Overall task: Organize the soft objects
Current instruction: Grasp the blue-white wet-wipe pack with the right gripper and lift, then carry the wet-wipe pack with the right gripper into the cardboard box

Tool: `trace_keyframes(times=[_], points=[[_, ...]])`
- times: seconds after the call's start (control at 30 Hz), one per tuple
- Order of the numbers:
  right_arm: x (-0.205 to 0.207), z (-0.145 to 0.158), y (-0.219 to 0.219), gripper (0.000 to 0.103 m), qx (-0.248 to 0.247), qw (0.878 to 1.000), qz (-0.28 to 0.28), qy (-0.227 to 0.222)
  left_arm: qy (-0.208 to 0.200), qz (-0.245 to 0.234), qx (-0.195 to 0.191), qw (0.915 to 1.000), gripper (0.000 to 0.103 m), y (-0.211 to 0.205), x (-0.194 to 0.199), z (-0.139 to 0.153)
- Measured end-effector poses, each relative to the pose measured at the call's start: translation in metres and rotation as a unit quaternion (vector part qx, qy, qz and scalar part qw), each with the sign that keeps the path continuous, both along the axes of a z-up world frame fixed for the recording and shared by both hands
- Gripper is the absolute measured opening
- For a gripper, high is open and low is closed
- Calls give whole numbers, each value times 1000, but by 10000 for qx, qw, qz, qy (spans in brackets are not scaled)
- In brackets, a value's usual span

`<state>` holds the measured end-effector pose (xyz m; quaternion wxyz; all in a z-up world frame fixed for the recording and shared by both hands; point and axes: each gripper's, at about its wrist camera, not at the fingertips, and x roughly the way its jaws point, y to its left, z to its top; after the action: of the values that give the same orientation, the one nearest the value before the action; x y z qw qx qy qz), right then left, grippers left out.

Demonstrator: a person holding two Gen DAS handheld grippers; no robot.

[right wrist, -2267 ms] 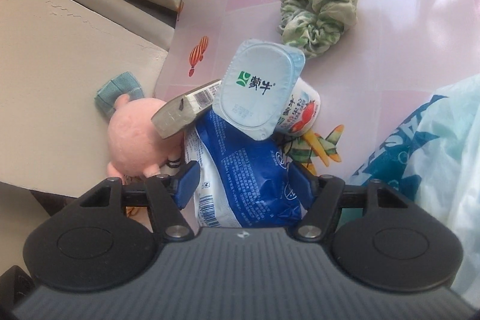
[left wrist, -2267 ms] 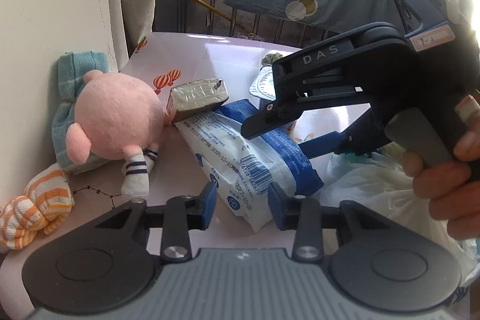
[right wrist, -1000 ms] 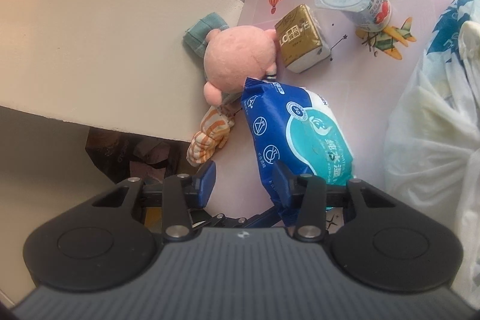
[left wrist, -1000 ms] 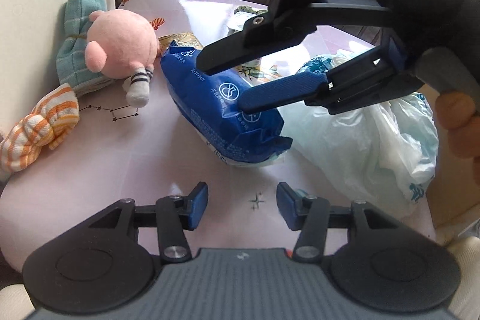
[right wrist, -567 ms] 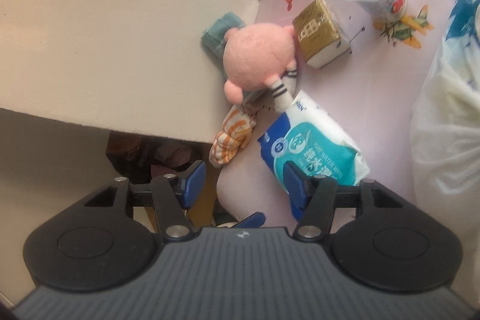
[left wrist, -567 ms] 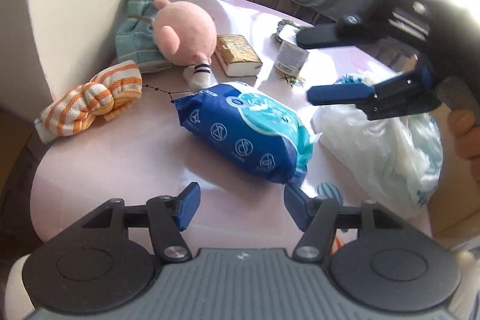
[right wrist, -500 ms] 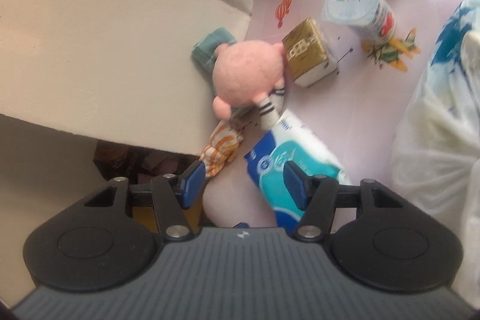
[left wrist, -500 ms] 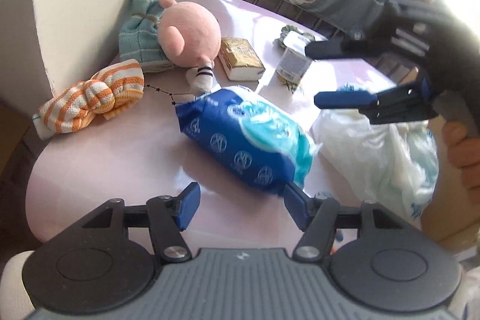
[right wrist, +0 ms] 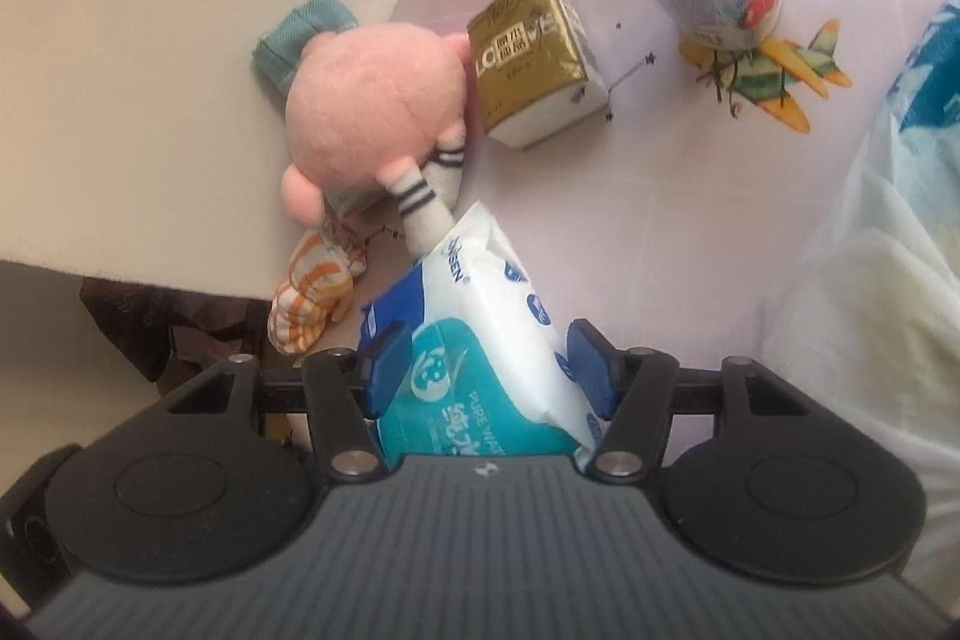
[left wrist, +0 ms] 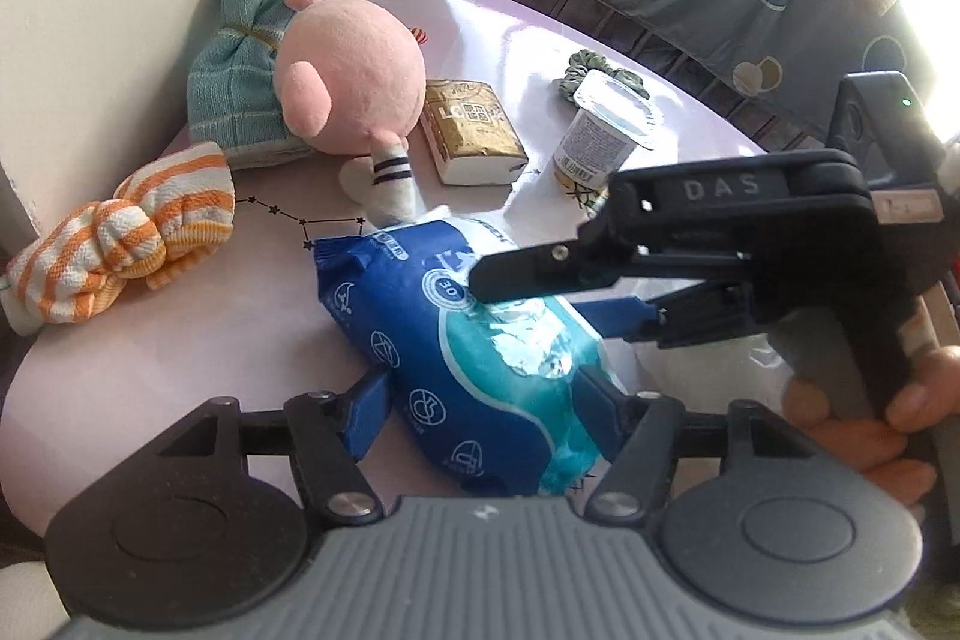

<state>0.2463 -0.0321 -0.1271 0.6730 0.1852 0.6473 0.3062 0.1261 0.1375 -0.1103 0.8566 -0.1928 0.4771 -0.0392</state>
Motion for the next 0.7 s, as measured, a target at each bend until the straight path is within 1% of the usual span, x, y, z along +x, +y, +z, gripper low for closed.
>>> trace_keyframes(times=[0.07,0.13,0.2,0.33,0.5,0.6,0.7], points=[[-4,-1,-5,53,73,9999,6,116,49,-31,11,10000,69,1,3,-3],[-4,-3,-8,52,117,9998,-15,175,85,-49,12,10000,70,0,6,-5],[-4,-7,-10,50,159,9996,-67,223,111,-29,95,9999,71,-2,9,-5],[-6,0,-10,44,237,9996,-89,105,-63,-96,331,9994,71,-8,9,4],[-12,26,-19,43,412,9990,-160,-78,-339,-124,406,9985,71,-14,0,32],[-18,51,-30,43,554,9977,-251,-311,-641,-212,546,9962,71,-26,-7,60],[-27,81,-51,43,743,9945,-407,-615,-946,-399,668,9925,71,-46,-12,88]])
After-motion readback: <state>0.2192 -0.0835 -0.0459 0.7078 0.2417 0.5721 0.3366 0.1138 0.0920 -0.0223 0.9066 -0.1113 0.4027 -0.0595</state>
